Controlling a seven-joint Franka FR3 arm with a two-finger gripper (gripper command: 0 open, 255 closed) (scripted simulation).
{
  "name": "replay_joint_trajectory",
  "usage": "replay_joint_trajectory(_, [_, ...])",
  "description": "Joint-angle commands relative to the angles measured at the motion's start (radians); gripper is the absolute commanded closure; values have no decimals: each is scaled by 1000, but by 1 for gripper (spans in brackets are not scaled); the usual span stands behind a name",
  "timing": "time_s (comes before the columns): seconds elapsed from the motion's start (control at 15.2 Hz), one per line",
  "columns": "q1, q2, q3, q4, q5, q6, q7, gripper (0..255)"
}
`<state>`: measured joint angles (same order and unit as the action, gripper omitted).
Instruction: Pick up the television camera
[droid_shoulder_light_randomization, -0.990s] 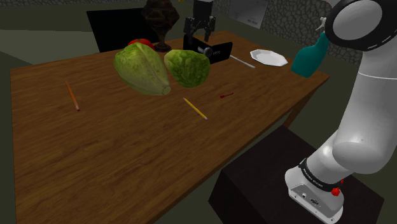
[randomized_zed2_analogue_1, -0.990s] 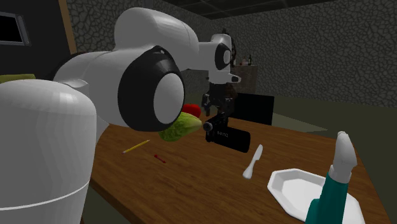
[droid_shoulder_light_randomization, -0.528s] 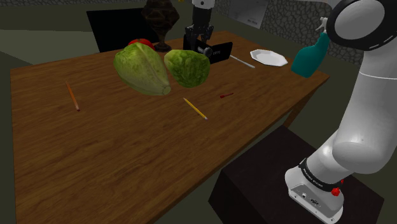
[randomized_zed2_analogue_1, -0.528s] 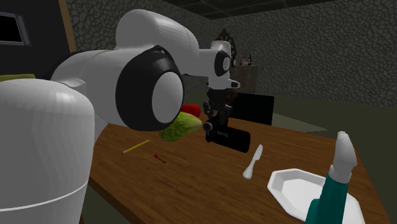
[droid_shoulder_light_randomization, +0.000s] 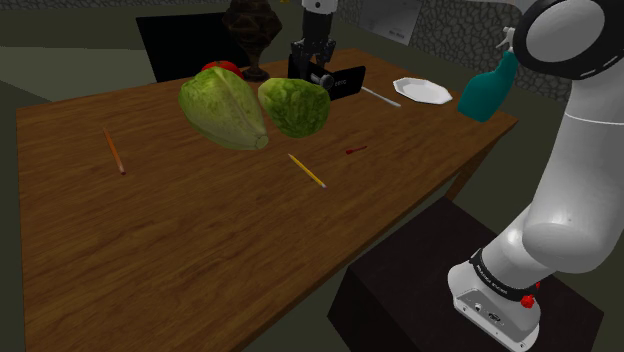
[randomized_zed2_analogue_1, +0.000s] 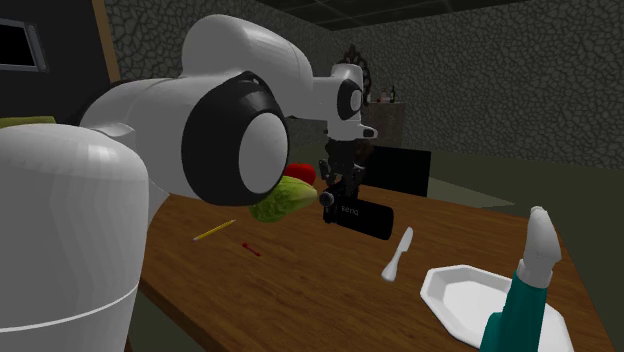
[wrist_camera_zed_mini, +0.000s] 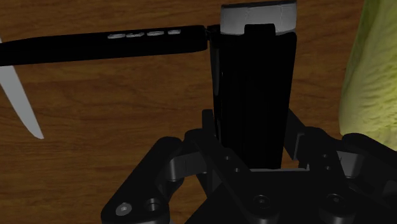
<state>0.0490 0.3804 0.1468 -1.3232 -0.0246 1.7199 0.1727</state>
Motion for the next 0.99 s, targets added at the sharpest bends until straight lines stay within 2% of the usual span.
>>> replay_joint_trajectory(0.0, [0,2,0,15,0,-14,0,255])
replay_joint_trajectory(0.53, [7,32,1,168,-4,-138,3,255])
replay_joint_trajectory(0.92, [17,77,1,323,-11,-247,5,255])
